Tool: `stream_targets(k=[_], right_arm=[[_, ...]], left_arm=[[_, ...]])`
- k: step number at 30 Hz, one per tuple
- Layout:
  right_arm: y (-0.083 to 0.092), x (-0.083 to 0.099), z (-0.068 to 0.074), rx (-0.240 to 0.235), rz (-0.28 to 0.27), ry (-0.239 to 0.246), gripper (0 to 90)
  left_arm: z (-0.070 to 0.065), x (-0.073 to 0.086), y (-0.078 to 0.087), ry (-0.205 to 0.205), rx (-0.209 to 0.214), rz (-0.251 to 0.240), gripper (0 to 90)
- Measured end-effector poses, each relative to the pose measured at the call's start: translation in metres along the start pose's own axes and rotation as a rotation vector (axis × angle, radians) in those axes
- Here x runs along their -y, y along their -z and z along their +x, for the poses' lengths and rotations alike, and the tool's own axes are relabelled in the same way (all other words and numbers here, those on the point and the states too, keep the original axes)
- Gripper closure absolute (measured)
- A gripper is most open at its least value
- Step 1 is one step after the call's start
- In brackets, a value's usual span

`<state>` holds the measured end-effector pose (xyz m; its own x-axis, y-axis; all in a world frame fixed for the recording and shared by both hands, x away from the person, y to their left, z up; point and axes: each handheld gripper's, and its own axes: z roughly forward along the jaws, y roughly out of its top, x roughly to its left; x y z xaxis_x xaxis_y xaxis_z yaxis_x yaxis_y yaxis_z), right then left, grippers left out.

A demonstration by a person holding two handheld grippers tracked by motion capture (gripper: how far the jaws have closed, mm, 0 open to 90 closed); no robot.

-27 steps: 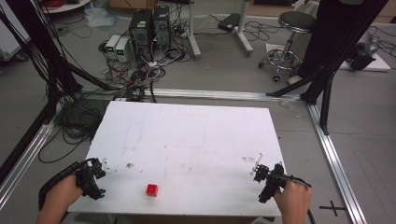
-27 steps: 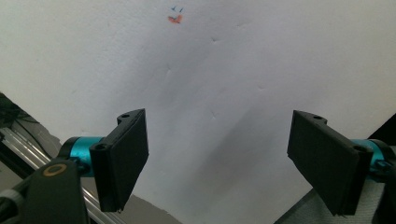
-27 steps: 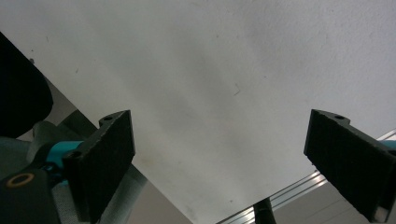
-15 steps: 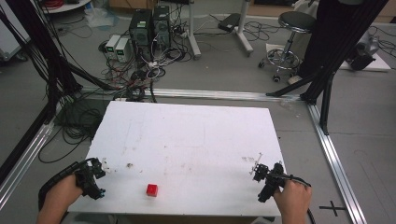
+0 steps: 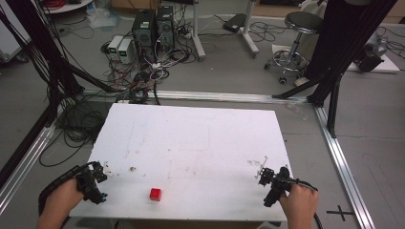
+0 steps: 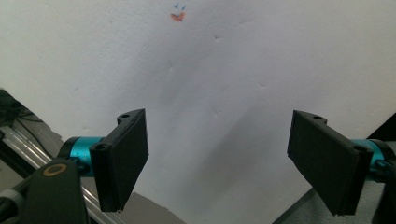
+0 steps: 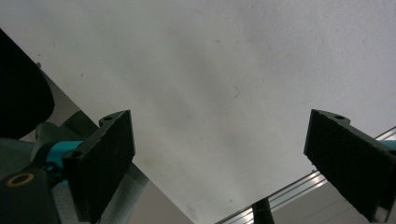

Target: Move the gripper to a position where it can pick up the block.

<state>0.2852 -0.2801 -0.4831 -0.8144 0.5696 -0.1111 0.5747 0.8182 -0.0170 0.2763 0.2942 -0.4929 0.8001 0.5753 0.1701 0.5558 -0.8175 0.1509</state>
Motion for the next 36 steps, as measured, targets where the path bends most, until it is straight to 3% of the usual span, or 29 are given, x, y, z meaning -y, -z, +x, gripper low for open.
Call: stream_targets(k=[12,20,23,29,36], right_arm=[[-0.002,0.004,-0.001,-0.003,-0.007,-0.013,8.0],[0.002,0.008,-0.002,-0.003,-0.027,-0.023,8.0],[0.003,0.009,-0.002,-0.002,-0.033,-0.023,8.0],[0.006,0.007,0.000,-0.002,-0.052,-0.019,8.0],[0.008,0.011,-0.002,-0.001,-0.056,-0.024,8.0]], left_arm=[[-0.002,-0.003,-0.001,-0.016,0.005,-0.003,20.8],[-0.001,-0.014,0.003,-0.090,0.021,-0.023,20.8],[-0.001,-0.021,0.006,-0.134,0.054,-0.039,20.8],[-0.002,-0.030,0.008,-0.188,0.050,-0.029,20.8],[-0.006,-0.043,0.015,-0.312,0.032,-0.033,20.7]])
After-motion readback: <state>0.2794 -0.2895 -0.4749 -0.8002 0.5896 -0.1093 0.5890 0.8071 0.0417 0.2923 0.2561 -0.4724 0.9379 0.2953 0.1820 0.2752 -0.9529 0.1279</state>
